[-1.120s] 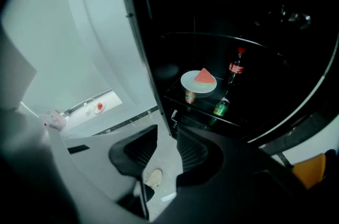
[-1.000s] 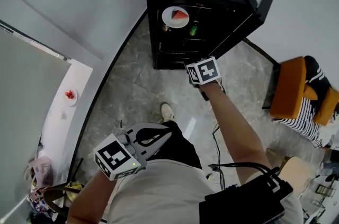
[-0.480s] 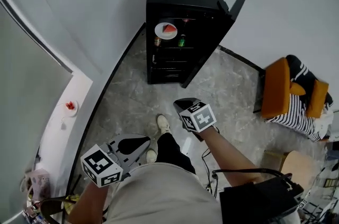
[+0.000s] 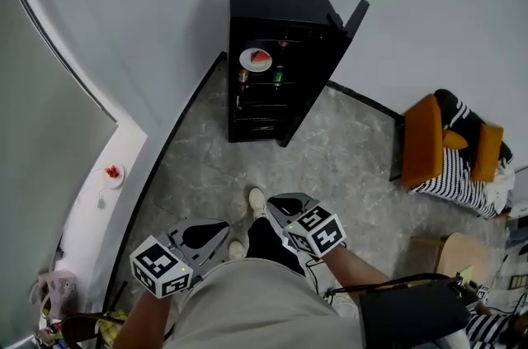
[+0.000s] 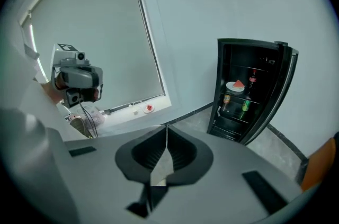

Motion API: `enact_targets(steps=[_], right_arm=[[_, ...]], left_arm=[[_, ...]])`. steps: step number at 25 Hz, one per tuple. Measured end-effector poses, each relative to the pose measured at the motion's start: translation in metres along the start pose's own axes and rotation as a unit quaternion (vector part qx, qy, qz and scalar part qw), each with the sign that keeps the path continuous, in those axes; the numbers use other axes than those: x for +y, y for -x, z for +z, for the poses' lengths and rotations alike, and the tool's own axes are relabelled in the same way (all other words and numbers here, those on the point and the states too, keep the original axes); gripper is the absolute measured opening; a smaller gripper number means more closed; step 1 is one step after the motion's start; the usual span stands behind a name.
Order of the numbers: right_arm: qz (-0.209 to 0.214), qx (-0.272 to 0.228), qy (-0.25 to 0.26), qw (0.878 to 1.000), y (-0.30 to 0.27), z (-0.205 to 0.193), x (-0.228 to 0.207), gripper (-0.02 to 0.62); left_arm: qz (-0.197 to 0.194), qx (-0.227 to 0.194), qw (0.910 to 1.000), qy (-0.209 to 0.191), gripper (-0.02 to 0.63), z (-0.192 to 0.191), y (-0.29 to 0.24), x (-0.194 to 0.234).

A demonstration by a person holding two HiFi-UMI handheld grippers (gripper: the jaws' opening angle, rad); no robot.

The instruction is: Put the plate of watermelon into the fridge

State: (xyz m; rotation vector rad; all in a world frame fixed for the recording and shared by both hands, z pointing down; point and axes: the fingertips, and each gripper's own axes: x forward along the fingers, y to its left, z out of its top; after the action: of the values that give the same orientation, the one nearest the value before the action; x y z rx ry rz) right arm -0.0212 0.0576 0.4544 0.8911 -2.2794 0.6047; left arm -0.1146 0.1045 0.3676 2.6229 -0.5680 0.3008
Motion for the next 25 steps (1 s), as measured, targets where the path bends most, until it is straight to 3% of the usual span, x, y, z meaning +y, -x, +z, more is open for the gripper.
enact_targets(steps=[11,25], right_arm=[[0.005,-0.017,0.033,0.999,0.04,-0.013,0.046,0.015],[0.002,-0.028,0.051,0.998,0.058,-0.017,0.061,0.015]], left_arm=[[0.006,0.001,1.0,0.004,0.011,-0.023,0.012,-0.02],[0.001,0.006,1.0,-0.002,0.011,-0.033,0.008,-0.037]])
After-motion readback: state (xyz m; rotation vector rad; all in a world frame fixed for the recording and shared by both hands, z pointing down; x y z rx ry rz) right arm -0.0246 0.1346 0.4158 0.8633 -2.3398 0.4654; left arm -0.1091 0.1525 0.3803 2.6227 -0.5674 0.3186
